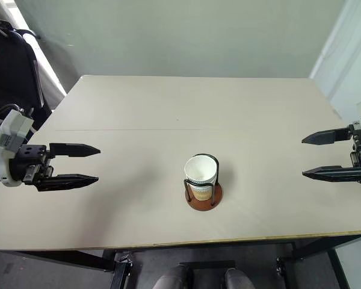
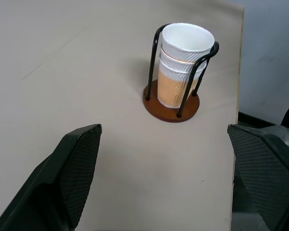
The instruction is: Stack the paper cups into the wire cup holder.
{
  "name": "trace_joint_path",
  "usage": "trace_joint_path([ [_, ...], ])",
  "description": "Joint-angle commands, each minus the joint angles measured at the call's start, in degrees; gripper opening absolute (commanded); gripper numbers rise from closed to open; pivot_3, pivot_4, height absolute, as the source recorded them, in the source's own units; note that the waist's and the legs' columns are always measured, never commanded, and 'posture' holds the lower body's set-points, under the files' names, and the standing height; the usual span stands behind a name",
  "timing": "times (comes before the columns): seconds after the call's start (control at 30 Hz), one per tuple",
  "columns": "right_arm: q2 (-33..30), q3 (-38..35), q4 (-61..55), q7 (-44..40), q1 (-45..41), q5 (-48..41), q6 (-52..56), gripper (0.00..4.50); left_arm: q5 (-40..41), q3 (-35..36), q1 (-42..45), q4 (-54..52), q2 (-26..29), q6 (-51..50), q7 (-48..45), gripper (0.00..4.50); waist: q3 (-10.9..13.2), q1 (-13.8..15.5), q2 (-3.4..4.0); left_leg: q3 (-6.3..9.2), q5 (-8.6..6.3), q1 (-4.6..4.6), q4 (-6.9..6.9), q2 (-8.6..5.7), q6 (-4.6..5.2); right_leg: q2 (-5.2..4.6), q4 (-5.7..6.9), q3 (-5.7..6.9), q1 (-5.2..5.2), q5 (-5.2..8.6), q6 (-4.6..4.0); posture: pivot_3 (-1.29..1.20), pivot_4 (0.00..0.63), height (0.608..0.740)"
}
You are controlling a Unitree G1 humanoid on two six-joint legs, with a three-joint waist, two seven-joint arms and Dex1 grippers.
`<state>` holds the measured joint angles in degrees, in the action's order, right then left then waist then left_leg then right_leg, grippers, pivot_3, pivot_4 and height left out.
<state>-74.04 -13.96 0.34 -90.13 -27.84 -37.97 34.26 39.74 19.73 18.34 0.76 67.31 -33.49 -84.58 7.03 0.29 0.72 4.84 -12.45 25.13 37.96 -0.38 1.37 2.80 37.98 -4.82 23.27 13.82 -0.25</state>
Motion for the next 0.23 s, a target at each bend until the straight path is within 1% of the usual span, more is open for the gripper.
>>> trace_joint_path([
  [0.03, 0.4, 0.2, 0.5, -0.2, -1.5, 0.2, -0.5, 4.50, 0.6, 1.9, 0.9, -1.1, -0.1, 0.2, 1.0, 4.48, 0.0, 0.0, 0.00, 0.00, 0.00, -0.01, 0.00, 0.00, 0.00, 0.00, 0.00, 0.00, -0.01, 0.00, 0.00, 0.00, 0.150, 0.740],
  [0.23, 1.9, 2.2, 1.3, 0.7, -3.3, 1.4, -0.8, 4.50, -0.1, 0.7, 1.9, 0.0, -1.1, 0.9, 1.6, 4.48, 0.0, 0.0, 0.01, 0.00, 0.00, -0.02, -0.01, 0.00, 0.00, 0.00, 0.02, 0.00, 0.00, -0.01, -0.02, 0.00, 0.150, 0.740],
])
